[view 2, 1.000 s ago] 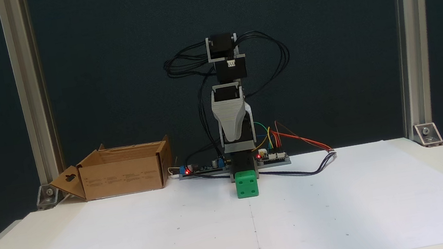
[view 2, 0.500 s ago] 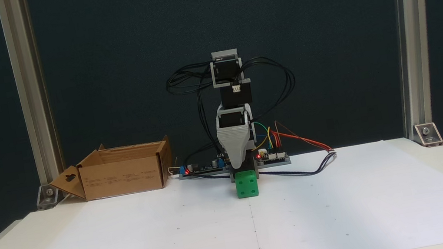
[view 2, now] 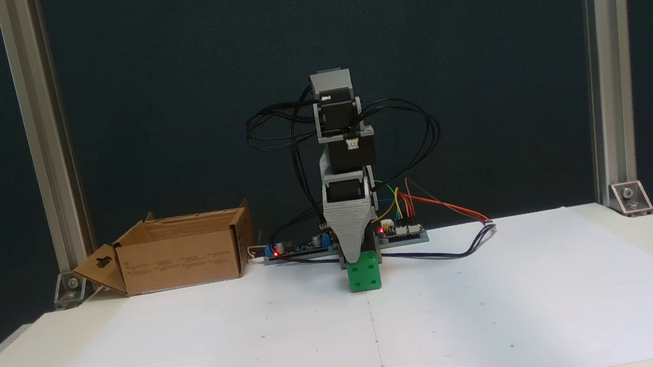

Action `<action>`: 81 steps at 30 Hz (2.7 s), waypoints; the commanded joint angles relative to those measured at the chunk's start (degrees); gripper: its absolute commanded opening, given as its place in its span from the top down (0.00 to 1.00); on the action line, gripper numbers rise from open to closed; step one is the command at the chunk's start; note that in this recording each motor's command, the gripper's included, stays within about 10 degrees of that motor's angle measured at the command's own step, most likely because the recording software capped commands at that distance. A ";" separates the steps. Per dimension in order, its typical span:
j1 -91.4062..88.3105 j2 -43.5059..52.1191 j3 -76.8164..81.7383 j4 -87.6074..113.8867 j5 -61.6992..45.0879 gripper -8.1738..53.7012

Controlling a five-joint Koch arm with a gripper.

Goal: Grasp a green dice and put it in the bin.

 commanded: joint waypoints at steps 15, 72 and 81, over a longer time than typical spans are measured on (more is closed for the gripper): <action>-1.93 -0.26 2.46 -7.03 4.31 0.13; -1.85 -5.10 9.40 -19.51 5.10 0.24; -1.41 -5.63 9.84 -19.95 5.10 0.35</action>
